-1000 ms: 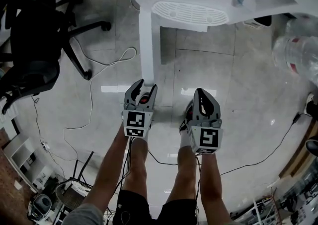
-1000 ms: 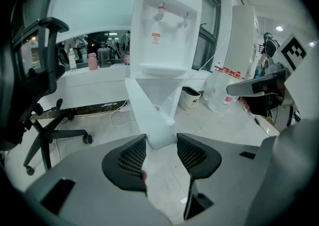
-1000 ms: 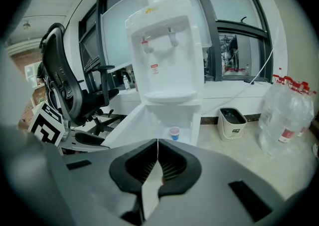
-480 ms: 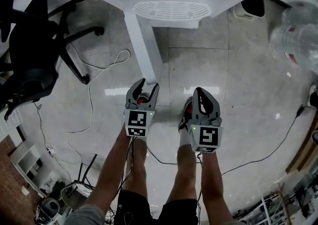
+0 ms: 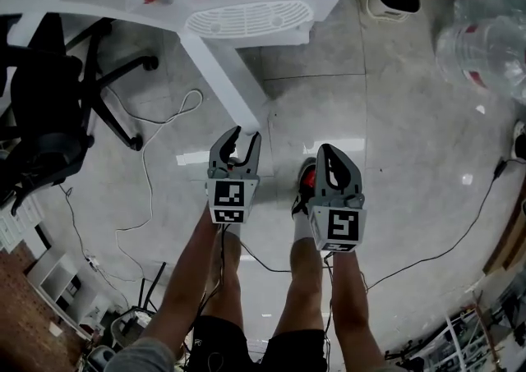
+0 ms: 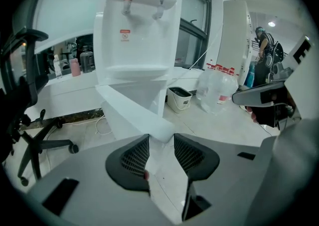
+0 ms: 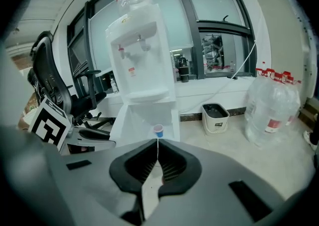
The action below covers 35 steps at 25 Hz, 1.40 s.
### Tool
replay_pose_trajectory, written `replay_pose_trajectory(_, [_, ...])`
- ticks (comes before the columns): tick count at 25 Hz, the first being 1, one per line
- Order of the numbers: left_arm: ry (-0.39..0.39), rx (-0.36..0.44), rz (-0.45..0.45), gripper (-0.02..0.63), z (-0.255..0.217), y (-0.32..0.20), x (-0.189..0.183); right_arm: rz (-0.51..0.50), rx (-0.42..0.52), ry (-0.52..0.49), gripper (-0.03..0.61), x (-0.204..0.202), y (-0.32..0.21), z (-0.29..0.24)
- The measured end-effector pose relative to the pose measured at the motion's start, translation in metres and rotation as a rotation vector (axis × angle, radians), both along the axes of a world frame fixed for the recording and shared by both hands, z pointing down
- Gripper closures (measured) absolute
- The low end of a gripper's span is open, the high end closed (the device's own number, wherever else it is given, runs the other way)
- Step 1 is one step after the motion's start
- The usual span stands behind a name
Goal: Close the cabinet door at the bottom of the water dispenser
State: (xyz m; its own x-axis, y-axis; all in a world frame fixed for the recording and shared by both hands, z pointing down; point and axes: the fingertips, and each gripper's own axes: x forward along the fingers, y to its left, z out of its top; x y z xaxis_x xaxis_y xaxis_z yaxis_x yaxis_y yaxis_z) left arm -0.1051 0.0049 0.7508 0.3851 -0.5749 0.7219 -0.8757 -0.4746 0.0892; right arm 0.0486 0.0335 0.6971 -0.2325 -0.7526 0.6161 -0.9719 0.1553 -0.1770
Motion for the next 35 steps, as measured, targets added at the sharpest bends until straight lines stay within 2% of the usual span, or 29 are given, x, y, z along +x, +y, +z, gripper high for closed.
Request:
replay_pose_trajectory(6, [0.005, 0.02, -0.001, 0.449, -0.001, -0.01, 0.022, 0.029, 0.016, -0.003, 0.557, 0.016, -0.006, 0.001])
replay_pose_trajectory(22, [0.027, 0.085, 0.069, 0.48, 0.0, -0.056, 0.087, 0.079, 0.102, -0.002, 0.557, 0.051, -0.051, 0.006])
replay_pose_trajectory(28, [0.017, 0.114, 0.058, 0.518, 0.002, -0.077, 0.099, 0.093, 0.108, -0.004, 0.557, 0.065, -0.061, 0.012])
replay_pose_trajectory(35, [0.024, 0.144, 0.076, 0.519, 0.001, -0.1, 0.118, 0.106, 0.132, 0.005, 0.557, 0.081, -0.078, 0.015])
